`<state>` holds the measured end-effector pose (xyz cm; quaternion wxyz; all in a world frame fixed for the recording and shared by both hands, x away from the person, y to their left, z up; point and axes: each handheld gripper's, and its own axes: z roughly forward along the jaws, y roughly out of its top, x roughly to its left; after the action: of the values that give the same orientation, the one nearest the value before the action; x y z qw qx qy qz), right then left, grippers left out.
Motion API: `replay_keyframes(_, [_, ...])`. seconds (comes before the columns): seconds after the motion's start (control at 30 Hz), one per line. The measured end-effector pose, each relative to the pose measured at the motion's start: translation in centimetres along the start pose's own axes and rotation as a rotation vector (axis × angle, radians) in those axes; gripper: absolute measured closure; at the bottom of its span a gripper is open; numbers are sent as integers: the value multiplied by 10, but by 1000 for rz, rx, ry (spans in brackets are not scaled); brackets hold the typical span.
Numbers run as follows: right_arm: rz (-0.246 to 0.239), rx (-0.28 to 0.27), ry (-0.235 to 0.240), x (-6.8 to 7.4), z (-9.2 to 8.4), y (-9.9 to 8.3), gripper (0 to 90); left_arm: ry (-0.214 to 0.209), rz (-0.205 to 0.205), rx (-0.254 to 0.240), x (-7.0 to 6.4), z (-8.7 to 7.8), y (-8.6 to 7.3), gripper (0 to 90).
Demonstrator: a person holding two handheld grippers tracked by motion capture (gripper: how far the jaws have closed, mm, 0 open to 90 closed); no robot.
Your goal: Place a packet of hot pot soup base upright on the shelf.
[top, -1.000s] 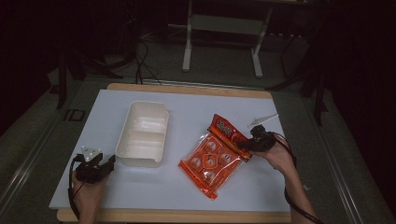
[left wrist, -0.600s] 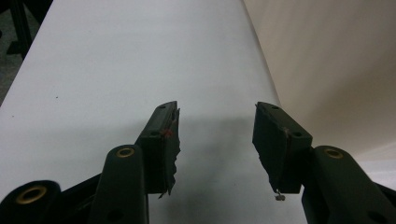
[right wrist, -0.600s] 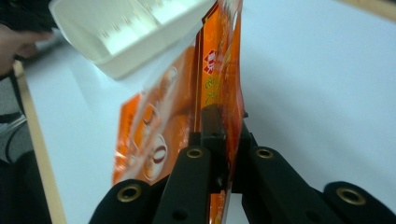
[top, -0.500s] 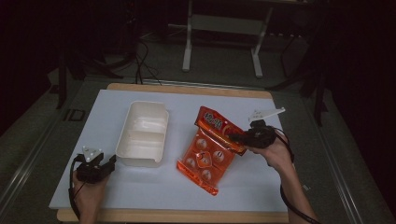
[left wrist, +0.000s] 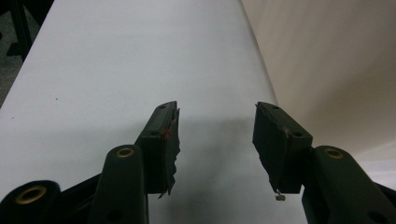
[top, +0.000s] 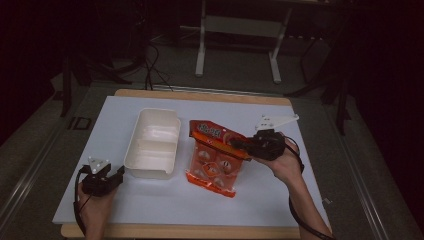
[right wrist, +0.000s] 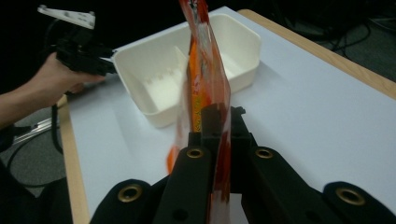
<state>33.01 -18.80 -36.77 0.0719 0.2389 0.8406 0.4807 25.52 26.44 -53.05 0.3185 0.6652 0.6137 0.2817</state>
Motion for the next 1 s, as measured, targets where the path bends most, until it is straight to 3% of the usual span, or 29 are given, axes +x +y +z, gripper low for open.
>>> replay_keyframes(0.23, [-36,-60,-19,12,4,4,900,1,0,-2,0,0,0,506])
replay_keyframes(0.47, [-99,-91,-84,22,13,9,900,-2,6,0,-2,0,0,506])
replay_keyframes(0.73, [-86,-170,-98,28,16,14,900,-3,8,-2,-3,0,0,506])
replay_keyframes(1.0, [-81,-172,-73,33,20,26,900,-5,8,-3,-3,0,0,506])
